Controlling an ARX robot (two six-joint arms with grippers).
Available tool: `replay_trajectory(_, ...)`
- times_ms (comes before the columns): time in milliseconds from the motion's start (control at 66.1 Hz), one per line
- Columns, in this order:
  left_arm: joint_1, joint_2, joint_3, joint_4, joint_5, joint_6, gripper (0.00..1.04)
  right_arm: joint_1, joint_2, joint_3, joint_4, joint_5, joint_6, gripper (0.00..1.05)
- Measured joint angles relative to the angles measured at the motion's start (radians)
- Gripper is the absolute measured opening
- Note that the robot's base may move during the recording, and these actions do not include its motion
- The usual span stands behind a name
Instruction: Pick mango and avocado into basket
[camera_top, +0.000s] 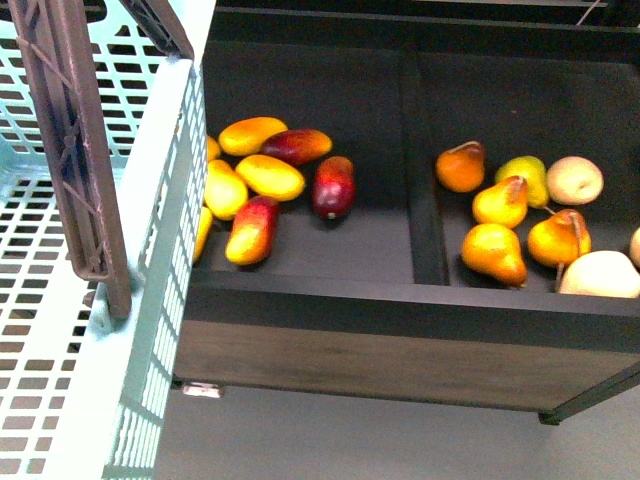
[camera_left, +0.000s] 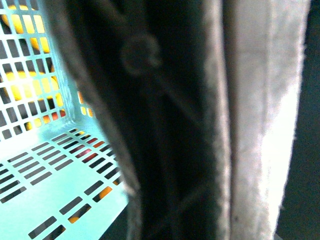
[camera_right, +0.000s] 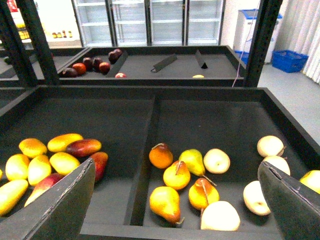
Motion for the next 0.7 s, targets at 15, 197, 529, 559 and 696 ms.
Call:
replay_trajectory(15, 0.000, 0.000, 0.000, 0.000, 0.000, 0.000, 0.15, 0.000, 0.000, 0.000, 0.000, 0.001, 0.000, 0.96)
replay_trajectory(197, 0.000, 0.000, 0.000, 0.000, 0.001, -0.001, 0.15, 0.000, 0.000, 0.000, 0.000, 0.002, 0.000, 0.96)
replay_trajectory(529, 0.000, 0.000, 0.000, 0.000, -0.002, -0.001, 0.15, 0.000, -0.001, 0.000, 0.000, 0.002, 0.000, 0.96)
replay_trajectory(559, 0.000, 0.000, 0.000, 0.000, -0.003, 0.000, 0.15, 0.000, -0.001, 0.000, 0.000, 0.002, 0.000, 0.96)
replay_trajectory(696, 0.000, 0.000, 0.000, 0.000, 0.000, 0.000, 0.15, 0.000, 0.000, 0.000, 0.000, 0.001, 0.000, 0.96)
